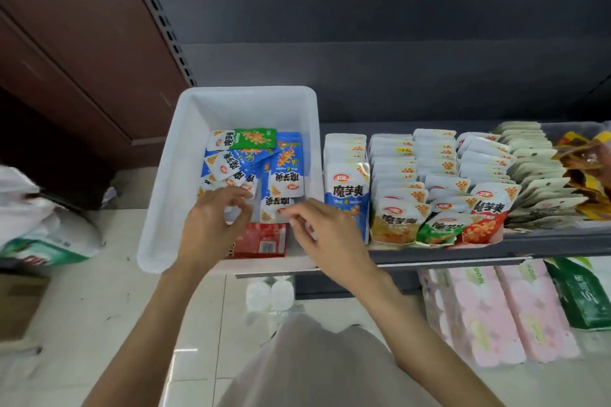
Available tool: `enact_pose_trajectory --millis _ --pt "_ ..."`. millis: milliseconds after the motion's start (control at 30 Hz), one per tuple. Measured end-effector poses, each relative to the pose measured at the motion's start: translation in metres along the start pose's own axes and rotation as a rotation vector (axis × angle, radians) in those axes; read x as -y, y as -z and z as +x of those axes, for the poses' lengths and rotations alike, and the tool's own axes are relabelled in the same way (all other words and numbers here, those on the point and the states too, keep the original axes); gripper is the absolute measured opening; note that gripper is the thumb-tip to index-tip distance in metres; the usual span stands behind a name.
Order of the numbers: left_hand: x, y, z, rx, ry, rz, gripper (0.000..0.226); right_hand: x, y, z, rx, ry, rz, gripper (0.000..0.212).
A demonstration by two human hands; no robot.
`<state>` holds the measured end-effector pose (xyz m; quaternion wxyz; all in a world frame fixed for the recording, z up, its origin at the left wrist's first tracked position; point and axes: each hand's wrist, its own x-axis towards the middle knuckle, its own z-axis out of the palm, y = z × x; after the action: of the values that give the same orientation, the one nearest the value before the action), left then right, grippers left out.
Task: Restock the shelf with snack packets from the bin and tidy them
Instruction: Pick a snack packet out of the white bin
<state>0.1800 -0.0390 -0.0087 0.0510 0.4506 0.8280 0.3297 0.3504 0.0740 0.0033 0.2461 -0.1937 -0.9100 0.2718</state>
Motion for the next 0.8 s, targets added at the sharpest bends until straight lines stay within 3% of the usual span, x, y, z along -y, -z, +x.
enact_pose_trajectory --millis 167,233,333,433,533,600,700,800 --pt "0.055 0.001 0.023 0.459 0.071 0.297 0.042 -0.005 -0.066 0.057 0.541 -0.054 -0.42 0.032" --pt "0.062 -0.009 0.033 0.573 0.033 0.4 0.05 -0.011 -0.084 0.07 0.637 -0.159 -0.555 0.04" --pt "0.068 -0.03 0.04 0.729 -0.057 0.549 0.059 -0.021 -0.103 0.081 0.673 -0.289 -0.547 0.053" --pt "0.069 -0.039 0.046 0.67 0.007 0.441 0.044 -0.03 -0.114 0.09 0.639 -0.365 -0.547 0.06" --pt "0.068 -0.039 0.06 0.416 0.117 0.212 0.035 -0.033 -0.122 0.09 0.686 -0.415 -0.558 0.061" --pt "0.071 -0.039 0.07 0.309 0.089 0.232 0.037 -0.033 -0.123 0.091 0.689 -0.393 -0.608 0.06" --pt "0.073 -0.041 0.082 0.334 0.076 0.265 0.045 -0.026 -0.115 0.092 0.607 -0.304 -0.635 0.046" --pt "0.071 -0.05 0.083 0.354 0.077 0.123 0.036 -0.015 -0.104 0.087 0.568 -0.24 -0.54 0.035"
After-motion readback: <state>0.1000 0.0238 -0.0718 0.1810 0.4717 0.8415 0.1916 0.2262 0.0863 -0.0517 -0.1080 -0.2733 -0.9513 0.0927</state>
